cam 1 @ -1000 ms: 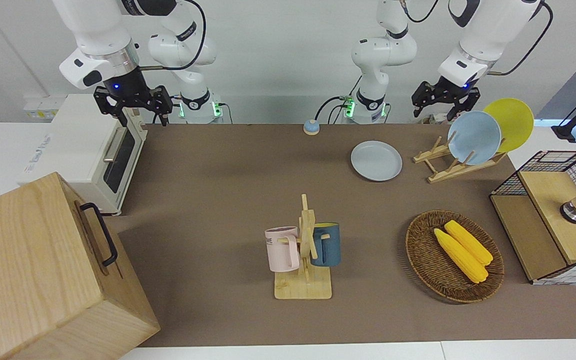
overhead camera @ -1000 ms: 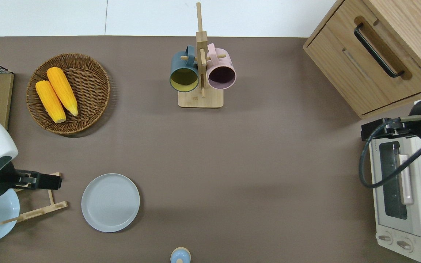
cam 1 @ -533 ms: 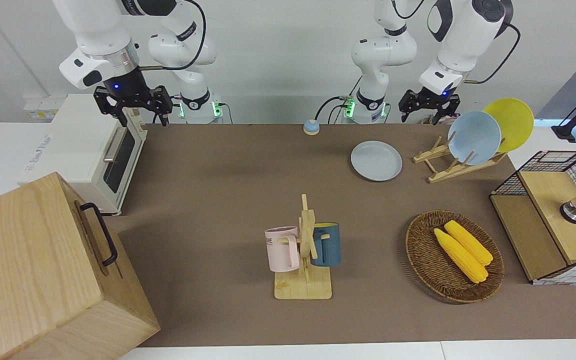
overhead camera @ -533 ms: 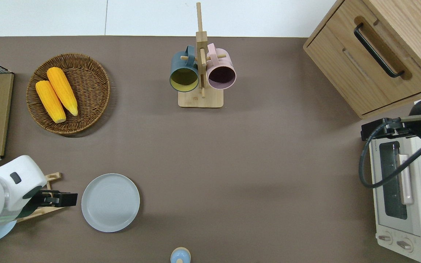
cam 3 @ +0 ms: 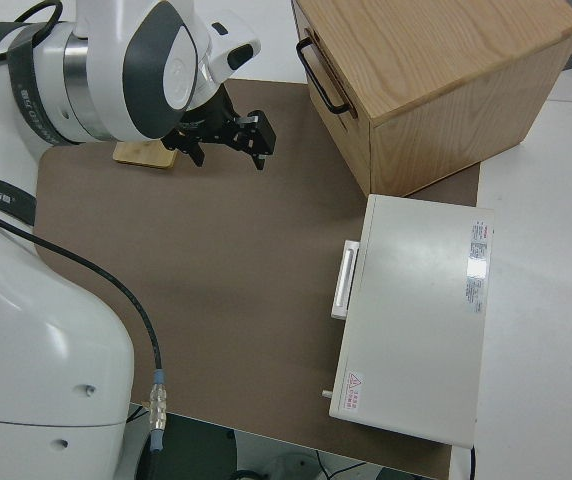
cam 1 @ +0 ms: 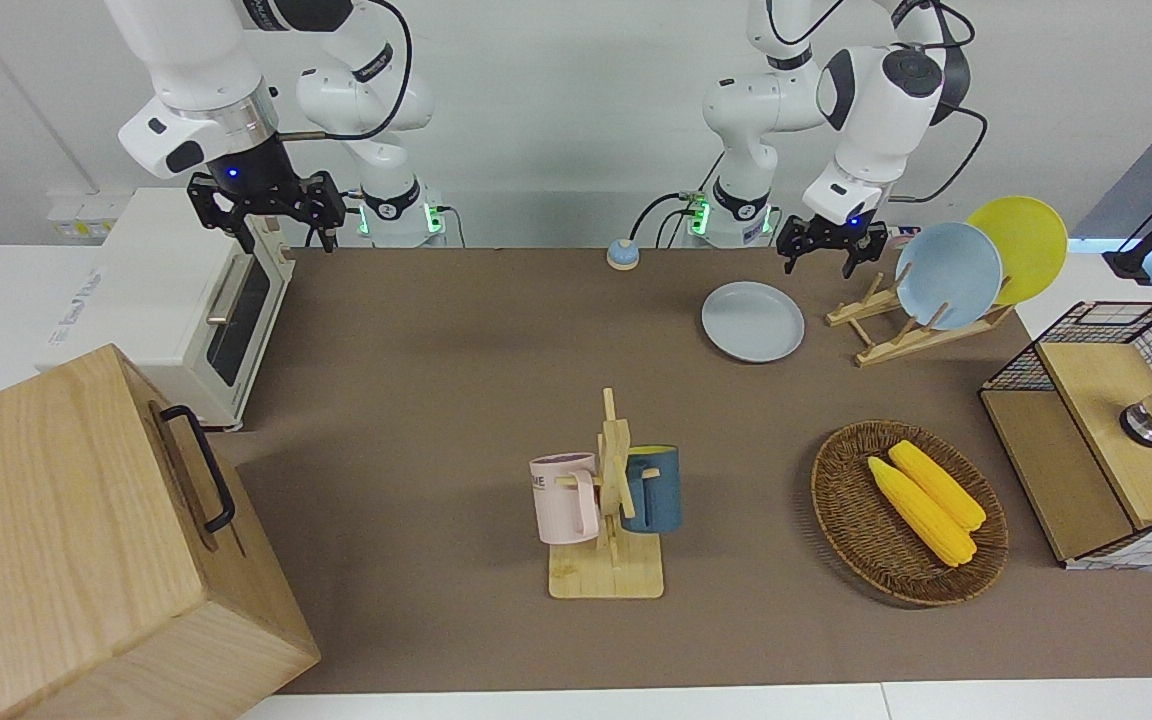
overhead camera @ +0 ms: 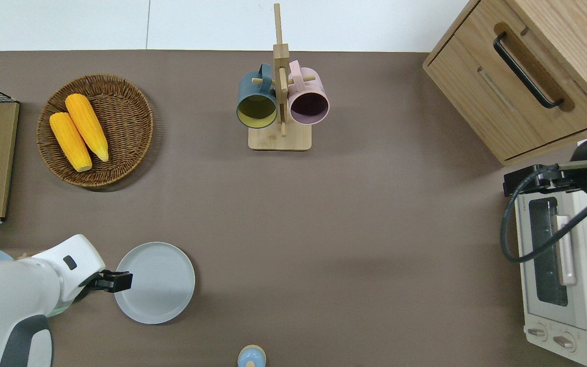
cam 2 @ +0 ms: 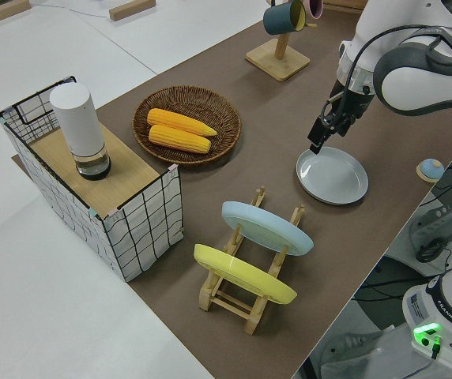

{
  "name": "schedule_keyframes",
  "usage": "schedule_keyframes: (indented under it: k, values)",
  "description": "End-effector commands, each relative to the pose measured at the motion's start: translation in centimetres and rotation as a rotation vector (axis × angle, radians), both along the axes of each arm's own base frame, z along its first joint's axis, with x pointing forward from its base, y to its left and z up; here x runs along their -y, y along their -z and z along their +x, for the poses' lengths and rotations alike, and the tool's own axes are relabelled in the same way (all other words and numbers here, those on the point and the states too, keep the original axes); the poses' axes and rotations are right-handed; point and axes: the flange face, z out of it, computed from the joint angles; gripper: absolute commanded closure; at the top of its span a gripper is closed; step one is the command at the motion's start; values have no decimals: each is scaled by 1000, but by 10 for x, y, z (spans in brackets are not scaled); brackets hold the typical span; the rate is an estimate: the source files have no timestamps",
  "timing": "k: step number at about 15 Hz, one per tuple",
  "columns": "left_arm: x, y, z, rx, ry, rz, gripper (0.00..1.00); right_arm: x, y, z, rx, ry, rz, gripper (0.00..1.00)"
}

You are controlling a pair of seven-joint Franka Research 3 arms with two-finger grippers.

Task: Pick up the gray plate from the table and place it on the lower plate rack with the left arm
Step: 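Close the left gripper on the gray plate's rim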

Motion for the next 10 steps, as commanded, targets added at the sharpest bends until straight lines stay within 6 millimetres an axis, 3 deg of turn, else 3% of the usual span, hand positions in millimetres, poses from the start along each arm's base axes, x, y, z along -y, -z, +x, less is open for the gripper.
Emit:
schedule_keyframes:
  k: [1, 10]
  values:
    - [3, 22, -10, 50, 18, 21, 5, -1, -3, 0, 5, 2, 3, 17]
    - [6, 65, 1, 43, 124, 116, 5, -1, -3, 0, 5, 2, 3, 17]
